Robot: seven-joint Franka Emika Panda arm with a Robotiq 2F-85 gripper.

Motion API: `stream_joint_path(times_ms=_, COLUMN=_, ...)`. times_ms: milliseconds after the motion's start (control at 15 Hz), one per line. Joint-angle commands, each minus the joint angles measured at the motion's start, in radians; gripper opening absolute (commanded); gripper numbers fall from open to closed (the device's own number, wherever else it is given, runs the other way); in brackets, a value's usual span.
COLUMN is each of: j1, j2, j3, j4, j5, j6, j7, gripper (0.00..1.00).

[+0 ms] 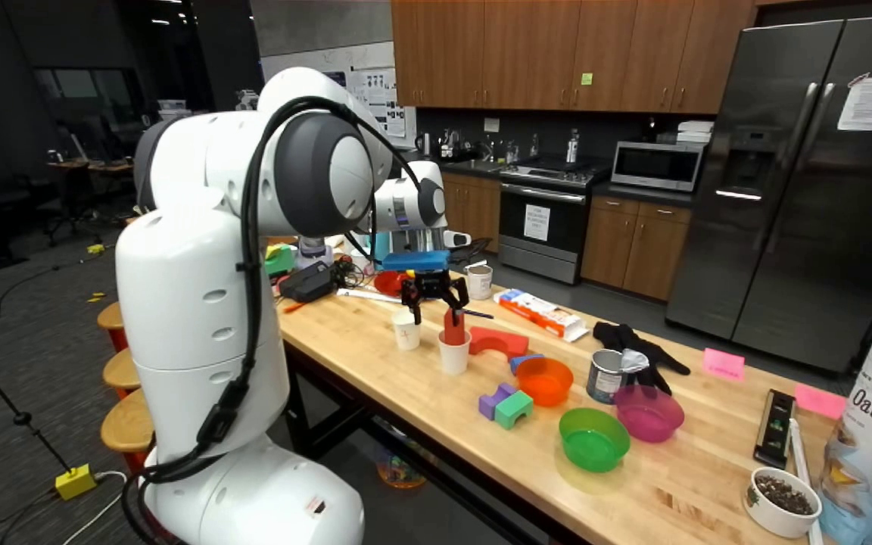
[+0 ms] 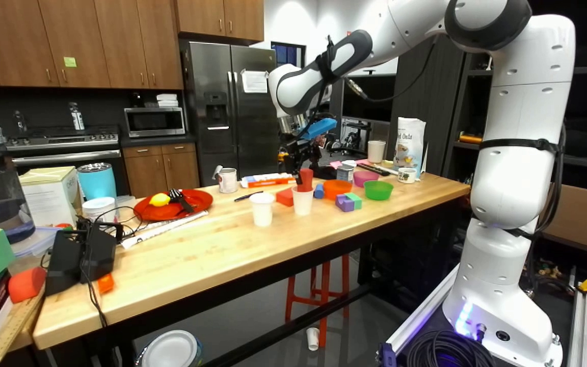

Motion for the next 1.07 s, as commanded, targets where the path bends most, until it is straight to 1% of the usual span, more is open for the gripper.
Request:
stream_joint_path(times_ms=0, j1=0.015, j2=0.005, j3=-0.014, j4=0.022, j5=-0.005, j6=-0.005, j7=0.038, gripper=1.0)
stream_joint_path(times_ms=333, j1=0.019, j2=0.019, j3=-0.014, j4=0.045, j5=-0.003, j6=-0.004, j7=0.052, gripper=1.0)
stream_joint_path(times_ms=400, j1=0.019, j2=0.023, j3=-0.014, j4=0.049, j5=-0.003, j6=-0.005, j7=0.057, gripper=0.82)
stream_joint_path(times_ms=467, j1=0.02, j2=0.026, j3=-0.015, j4=0.054, j5=-0.005, j6=-0.007, j7=0.064, gripper=0.73)
stream_joint_path(times_ms=600, j1=0.023, j2=0.033, j3=-0.015, j4=0.062, j5=-0.014, j6=-0.016, j7=0.074, gripper=0.62)
stream_joint_path(times_ms=667, j1=0.024, j2=0.037, j3=-0.015, j4=0.067, j5=-0.018, j6=-0.021, j7=0.079, gripper=0.89)
stream_joint_path(times_ms=733, j1=0.024, j2=0.041, j3=-0.016, j4=0.071, j5=-0.021, j6=-0.025, j7=0.085, gripper=0.9)
stream_joint_path(times_ms=867, j1=0.026, j2=0.044, j3=-0.017, j4=0.075, j5=-0.025, j6=-0.032, j7=0.086, gripper=0.97)
stream_joint_path(times_ms=1000, j1=0.027, j2=0.034, j3=-0.016, j4=0.069, j5=-0.03, j6=-0.025, j7=0.078, gripper=1.0)
